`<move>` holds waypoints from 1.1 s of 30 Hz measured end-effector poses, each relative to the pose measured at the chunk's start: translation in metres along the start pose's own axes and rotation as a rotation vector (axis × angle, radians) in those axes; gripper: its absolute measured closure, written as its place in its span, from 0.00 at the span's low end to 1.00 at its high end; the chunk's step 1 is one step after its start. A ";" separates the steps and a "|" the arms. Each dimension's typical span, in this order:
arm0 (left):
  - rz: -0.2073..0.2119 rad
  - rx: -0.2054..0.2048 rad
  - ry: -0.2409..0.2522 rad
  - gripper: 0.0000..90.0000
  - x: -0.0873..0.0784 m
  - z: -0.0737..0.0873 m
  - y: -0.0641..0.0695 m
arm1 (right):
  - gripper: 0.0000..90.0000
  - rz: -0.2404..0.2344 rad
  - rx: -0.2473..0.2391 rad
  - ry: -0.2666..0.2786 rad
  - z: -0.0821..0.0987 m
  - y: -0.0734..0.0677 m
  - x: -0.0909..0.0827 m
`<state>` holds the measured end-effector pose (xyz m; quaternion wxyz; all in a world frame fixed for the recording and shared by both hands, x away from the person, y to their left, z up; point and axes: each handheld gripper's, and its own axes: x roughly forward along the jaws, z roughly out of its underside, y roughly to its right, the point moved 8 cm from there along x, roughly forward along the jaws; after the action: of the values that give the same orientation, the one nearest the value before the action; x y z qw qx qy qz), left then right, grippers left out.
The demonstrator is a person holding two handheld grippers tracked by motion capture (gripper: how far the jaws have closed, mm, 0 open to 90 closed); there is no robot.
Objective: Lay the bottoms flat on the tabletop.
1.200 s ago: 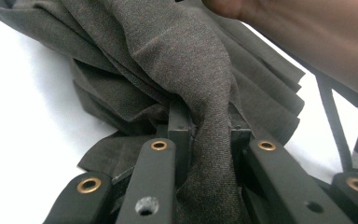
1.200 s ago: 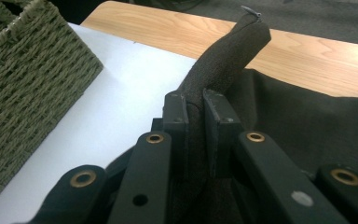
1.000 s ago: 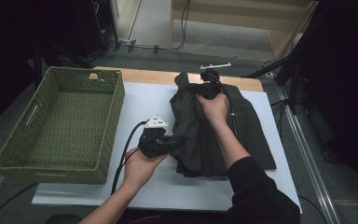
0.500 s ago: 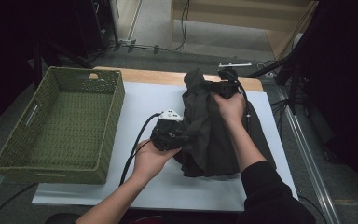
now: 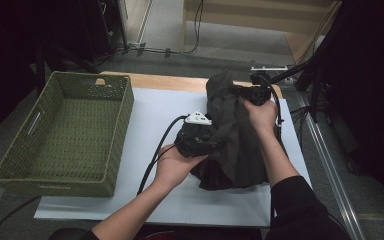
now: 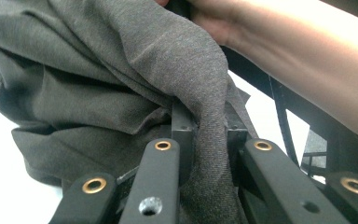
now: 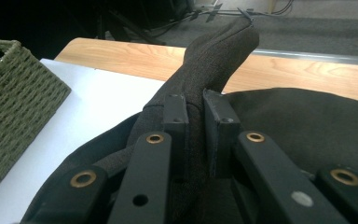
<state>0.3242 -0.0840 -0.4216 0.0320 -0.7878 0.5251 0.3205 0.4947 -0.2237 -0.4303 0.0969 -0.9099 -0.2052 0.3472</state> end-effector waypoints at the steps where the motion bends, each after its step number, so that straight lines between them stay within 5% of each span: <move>1: 0.003 0.005 -0.001 0.91 0.001 -0.002 0.001 | 0.87 0.002 0.001 0.000 0.000 0.001 -0.002; 7: 0.015 0.018 0.015 0.91 0.005 -0.013 0.009 | 0.88 0.010 0.016 0.014 -0.003 0.013 -0.015; 16: 0.060 0.060 0.075 0.91 0.015 -0.051 0.034 | 0.88 0.034 0.003 0.061 -0.020 0.026 -0.045; 25: 0.051 0.054 0.013 0.90 0.055 -0.020 0.029 | 0.87 0.057 0.045 0.024 0.011 0.055 -0.030; 33: 0.047 0.074 -0.022 0.85 0.078 -0.006 0.028 | 0.87 0.086 0.033 0.002 0.035 0.078 -0.018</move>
<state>0.3219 -0.1615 -0.4507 0.0595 -0.7698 0.5548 0.3101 0.4825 -0.3003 -0.4703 0.0969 -0.9165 -0.1603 0.3536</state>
